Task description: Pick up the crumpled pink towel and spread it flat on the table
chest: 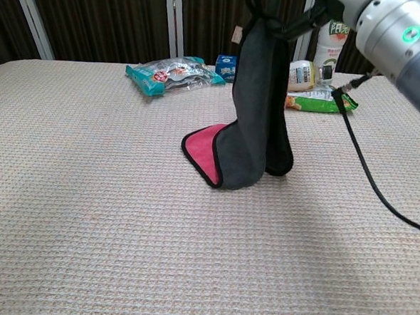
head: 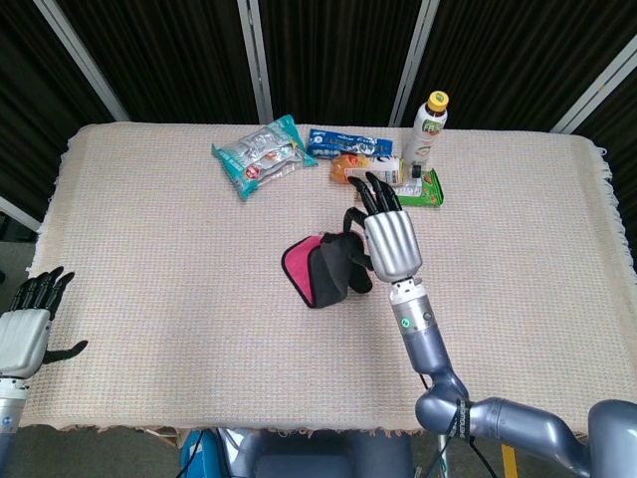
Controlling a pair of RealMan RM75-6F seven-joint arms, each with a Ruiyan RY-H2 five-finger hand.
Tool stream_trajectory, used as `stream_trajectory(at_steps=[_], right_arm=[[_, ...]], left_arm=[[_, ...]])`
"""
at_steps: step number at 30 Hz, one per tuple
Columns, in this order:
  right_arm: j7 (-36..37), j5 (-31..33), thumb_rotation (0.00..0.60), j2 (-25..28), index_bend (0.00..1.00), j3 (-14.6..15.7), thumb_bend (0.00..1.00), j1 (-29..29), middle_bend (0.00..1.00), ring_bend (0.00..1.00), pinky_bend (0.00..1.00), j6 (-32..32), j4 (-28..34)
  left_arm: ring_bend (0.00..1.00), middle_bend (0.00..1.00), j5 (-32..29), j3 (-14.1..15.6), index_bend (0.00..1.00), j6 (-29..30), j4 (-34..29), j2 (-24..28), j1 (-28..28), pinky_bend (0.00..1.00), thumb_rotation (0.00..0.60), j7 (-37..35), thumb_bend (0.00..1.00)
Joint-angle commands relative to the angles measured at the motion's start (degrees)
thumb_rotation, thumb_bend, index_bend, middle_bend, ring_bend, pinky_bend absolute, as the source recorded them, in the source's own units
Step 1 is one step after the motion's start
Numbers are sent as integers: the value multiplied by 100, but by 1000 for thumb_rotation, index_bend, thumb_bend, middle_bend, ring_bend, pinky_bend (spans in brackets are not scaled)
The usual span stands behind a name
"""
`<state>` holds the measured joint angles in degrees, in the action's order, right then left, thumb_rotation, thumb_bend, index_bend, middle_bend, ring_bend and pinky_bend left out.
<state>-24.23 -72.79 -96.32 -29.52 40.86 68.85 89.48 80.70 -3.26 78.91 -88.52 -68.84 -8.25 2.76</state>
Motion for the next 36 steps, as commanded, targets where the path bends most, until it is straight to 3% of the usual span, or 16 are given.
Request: stream_trajectory(at_steps=[1, 16, 24, 33, 36], right_arm=[[-280, 265, 600, 266, 607, -241, 390, 205, 166, 70, 142, -140, 254], [-956, 1065, 600, 810, 608, -870, 390, 1008, 166, 70, 142, -348, 519], [-1233, 1558, 600, 1172, 613, -1271, 390, 1563, 166, 71, 142, -515, 216], [-1122, 1782, 600, 1635, 613, -1219, 390, 1703, 166, 71, 142, -625, -23], [-930, 1744, 600, 1761, 613, -1141, 391, 1662, 166, 71, 142, -634, 47]], left_arm=[[0, 0, -72, -20, 0, -59, -14, -15, -21, 10, 600, 25, 0], [0, 0, -460, -174, 0, -439, -78, -115, -199, 10, 600, -28, 0], [0, 0, -704, -368, 0, -677, -200, -85, -414, 10, 600, 79, 0], [0, 0, -1048, -626, 3, -909, -393, -200, -697, 13, 600, 232, 0], [0, 0, -1222, -833, 23, -986, -435, -346, -888, 17, 600, 291, 0]])
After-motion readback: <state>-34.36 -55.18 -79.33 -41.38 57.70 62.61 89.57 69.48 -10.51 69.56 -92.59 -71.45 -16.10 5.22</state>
